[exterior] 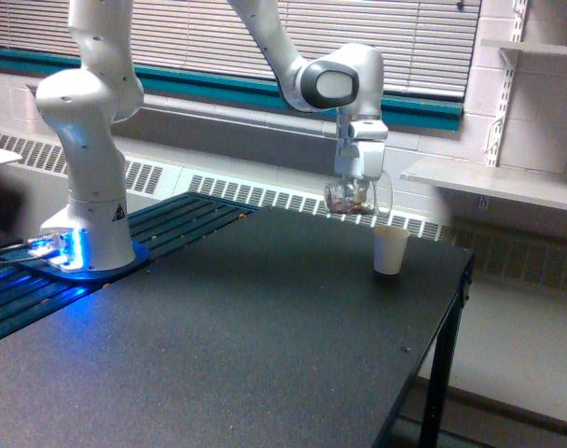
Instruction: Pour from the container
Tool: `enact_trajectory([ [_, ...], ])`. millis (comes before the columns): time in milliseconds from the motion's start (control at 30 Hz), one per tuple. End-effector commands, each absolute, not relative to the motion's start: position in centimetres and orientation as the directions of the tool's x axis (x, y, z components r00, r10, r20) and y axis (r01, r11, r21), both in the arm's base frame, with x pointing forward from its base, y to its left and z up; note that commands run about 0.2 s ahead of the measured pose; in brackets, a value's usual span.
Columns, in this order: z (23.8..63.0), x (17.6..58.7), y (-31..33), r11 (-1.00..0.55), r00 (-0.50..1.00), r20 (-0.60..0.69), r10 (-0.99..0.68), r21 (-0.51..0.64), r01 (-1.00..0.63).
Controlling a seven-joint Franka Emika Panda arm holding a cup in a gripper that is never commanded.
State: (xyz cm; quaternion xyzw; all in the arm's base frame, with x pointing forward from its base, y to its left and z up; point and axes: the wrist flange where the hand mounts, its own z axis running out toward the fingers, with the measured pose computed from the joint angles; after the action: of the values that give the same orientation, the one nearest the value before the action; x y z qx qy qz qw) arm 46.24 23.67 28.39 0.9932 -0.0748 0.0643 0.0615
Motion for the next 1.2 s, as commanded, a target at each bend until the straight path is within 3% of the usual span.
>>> enact_trajectory([
  [33, 28.3, 46.0, 24.0, -0.978, 0.980, 0.132, -0.147, 0.128, -0.164],
  [767, 27.4, 47.2, 28.2, -0.979, 0.995, 0.089, -0.050, 0.192, -0.066],
  [1200, 27.7, 47.7, 26.7, -0.972, 0.993, 0.094, -0.078, 0.215, -0.097],
])
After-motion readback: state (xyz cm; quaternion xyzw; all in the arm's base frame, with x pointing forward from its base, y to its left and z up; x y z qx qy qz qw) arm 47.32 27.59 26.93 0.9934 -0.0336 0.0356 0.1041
